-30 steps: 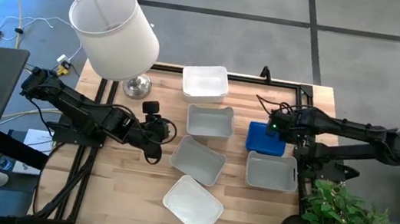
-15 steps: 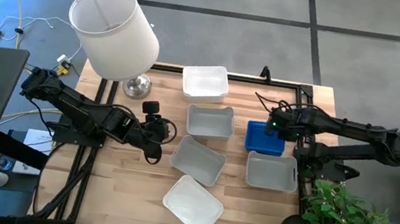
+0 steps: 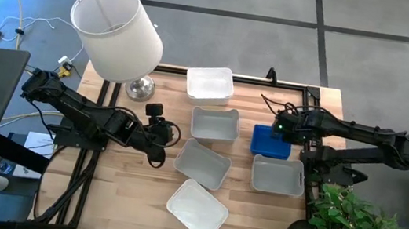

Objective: Stack baskets by color
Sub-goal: Stack the left blue bin into the top blue bin, then stack the bottom left gray bin into the top gray bin

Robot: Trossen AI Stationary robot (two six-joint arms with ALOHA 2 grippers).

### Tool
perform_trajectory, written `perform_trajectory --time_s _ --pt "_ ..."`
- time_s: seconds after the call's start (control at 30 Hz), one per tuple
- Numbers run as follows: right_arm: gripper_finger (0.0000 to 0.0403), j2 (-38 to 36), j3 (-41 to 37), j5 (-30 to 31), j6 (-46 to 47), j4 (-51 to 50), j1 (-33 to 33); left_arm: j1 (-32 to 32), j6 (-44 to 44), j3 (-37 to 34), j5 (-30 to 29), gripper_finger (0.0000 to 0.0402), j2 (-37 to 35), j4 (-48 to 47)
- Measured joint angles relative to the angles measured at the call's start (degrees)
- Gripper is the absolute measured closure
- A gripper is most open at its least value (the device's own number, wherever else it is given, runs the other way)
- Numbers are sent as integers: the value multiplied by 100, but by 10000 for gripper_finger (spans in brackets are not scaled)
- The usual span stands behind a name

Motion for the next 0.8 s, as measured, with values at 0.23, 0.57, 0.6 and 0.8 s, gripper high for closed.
perform_trajectory --time_s 0.23,0.57,0.6,0.8 --pt "295 -16 49 59 -273 -72 0 0 -4 0 0 268 0 0" --pt "295 -22 972 513 -675 -574 86 2 5 0 274 268 0 2" --pt "295 -22 1048 569 -729 -570 120 2 8 0 370 268 0 4" --pt "295 -22 1329 868 -1002 -391 478 2 111 0 879 268 0 39"
